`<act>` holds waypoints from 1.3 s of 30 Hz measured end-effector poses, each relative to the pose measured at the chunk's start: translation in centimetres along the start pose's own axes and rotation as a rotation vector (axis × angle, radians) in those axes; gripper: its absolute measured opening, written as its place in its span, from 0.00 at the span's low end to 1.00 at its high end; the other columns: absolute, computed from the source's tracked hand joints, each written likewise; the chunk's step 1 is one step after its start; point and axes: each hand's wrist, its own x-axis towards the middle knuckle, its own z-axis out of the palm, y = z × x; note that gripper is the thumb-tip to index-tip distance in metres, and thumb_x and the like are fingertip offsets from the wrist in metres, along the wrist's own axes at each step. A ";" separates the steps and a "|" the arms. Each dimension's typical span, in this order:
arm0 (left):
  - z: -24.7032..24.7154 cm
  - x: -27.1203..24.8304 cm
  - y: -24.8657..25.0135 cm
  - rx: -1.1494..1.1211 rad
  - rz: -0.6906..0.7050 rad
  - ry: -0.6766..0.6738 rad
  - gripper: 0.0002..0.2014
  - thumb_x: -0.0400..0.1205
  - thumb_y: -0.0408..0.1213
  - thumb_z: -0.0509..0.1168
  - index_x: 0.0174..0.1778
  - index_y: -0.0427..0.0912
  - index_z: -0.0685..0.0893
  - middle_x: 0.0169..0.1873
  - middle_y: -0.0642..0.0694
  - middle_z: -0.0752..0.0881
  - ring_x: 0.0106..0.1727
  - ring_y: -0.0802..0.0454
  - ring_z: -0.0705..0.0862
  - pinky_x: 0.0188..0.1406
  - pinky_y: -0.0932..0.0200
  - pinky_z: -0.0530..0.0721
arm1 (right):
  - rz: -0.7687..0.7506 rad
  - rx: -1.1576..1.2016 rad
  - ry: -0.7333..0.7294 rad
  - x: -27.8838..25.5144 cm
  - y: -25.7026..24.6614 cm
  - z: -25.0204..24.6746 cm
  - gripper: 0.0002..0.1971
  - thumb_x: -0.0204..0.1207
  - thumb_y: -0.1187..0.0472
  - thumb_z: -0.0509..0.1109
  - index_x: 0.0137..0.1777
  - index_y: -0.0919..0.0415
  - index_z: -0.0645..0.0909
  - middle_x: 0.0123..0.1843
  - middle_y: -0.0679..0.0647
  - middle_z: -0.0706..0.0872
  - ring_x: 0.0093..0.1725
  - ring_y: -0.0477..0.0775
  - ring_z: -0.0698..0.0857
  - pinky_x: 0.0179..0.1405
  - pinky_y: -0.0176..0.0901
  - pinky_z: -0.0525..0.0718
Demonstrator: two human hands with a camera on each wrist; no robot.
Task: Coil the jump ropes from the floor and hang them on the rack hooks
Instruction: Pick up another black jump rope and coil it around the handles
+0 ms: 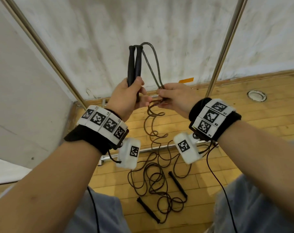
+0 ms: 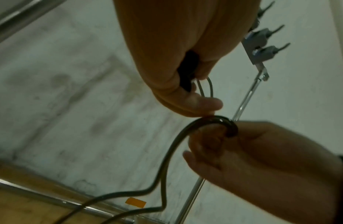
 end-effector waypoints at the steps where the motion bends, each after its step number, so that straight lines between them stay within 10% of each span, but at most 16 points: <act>1: 0.3 0.0 0.0 0.020 0.013 0.013 0.07 0.87 0.42 0.58 0.47 0.43 0.75 0.25 0.50 0.80 0.25 0.53 0.83 0.21 0.62 0.80 | 0.028 0.072 -0.040 -0.1 0.0 0.4 0.07 0.80 0.68 0.63 0.42 0.60 0.79 0.35 0.53 0.81 0.37 0.51 0.84 0.45 0.44 0.85; 8: 0.6 0.4 0.1 0.124 0.123 0.063 0.07 0.84 0.37 0.62 0.40 0.44 0.74 0.25 0.51 0.71 0.21 0.56 0.70 0.20 0.62 0.70 | 0.097 0.311 0.097 -0.8 0.4 1.5 0.06 0.83 0.65 0.61 0.50 0.65 0.78 0.29 0.51 0.71 0.23 0.47 0.77 0.35 0.43 0.79; 15: 1.3 0.1 0.4 -0.034 0.074 0.141 0.05 0.87 0.39 0.57 0.45 0.47 0.74 0.34 0.44 0.84 0.29 0.48 0.88 0.28 0.58 0.87 | 0.066 0.506 0.047 -1.1 -0.1 2.0 0.07 0.83 0.63 0.61 0.46 0.63 0.78 0.23 0.49 0.74 0.31 0.50 0.80 0.45 0.44 0.85; 23: 1.9 -0.4 0.1 -0.126 -0.037 0.026 0.06 0.88 0.39 0.55 0.53 0.42 0.75 0.40 0.36 0.91 0.43 0.42 0.91 0.49 0.50 0.88 | -0.075 -0.680 -0.068 -2.1 1.1 4.7 0.13 0.82 0.64 0.56 0.34 0.56 0.69 0.29 0.49 0.72 0.26 0.48 0.70 0.25 0.39 0.67; 27: 2.1 -0.7 -0.1 -0.155 -0.046 -0.005 0.07 0.88 0.40 0.55 0.57 0.42 0.74 0.45 0.37 0.90 0.45 0.43 0.91 0.53 0.47 0.87 | -0.038 -0.774 -0.150 -2.4 0.9 5.0 0.04 0.83 0.64 0.55 0.46 0.62 0.69 0.34 0.53 0.75 0.30 0.49 0.75 0.30 0.42 0.82; 30: 2.3 -0.9 -0.2 -0.146 -0.032 0.006 0.06 0.88 0.39 0.55 0.57 0.43 0.74 0.41 0.39 0.90 0.43 0.42 0.91 0.46 0.51 0.89 | 0.005 -0.729 -0.182 -2.4 1.1 5.0 0.04 0.83 0.65 0.55 0.45 0.61 0.67 0.34 0.53 0.74 0.28 0.46 0.72 0.23 0.31 0.70; 33: 2.3 -0.6 -0.1 -0.098 -0.014 0.055 0.05 0.88 0.38 0.54 0.53 0.42 0.74 0.23 0.47 0.83 0.27 0.48 0.85 0.30 0.58 0.84 | 0.054 -0.641 -0.201 -2.2 1.7 5.0 0.08 0.83 0.64 0.54 0.41 0.59 0.65 0.37 0.57 0.75 0.31 0.52 0.71 0.27 0.40 0.65; 39: 1.3 1.1 0.8 -0.071 0.090 0.319 0.04 0.86 0.37 0.57 0.48 0.42 0.76 0.24 0.51 0.70 0.18 0.57 0.69 0.21 0.60 0.76 | -0.006 -0.608 -0.180 -2.4 3.1 4.1 0.17 0.83 0.48 0.58 0.34 0.53 0.76 0.29 0.50 0.80 0.34 0.55 0.80 0.43 0.51 0.79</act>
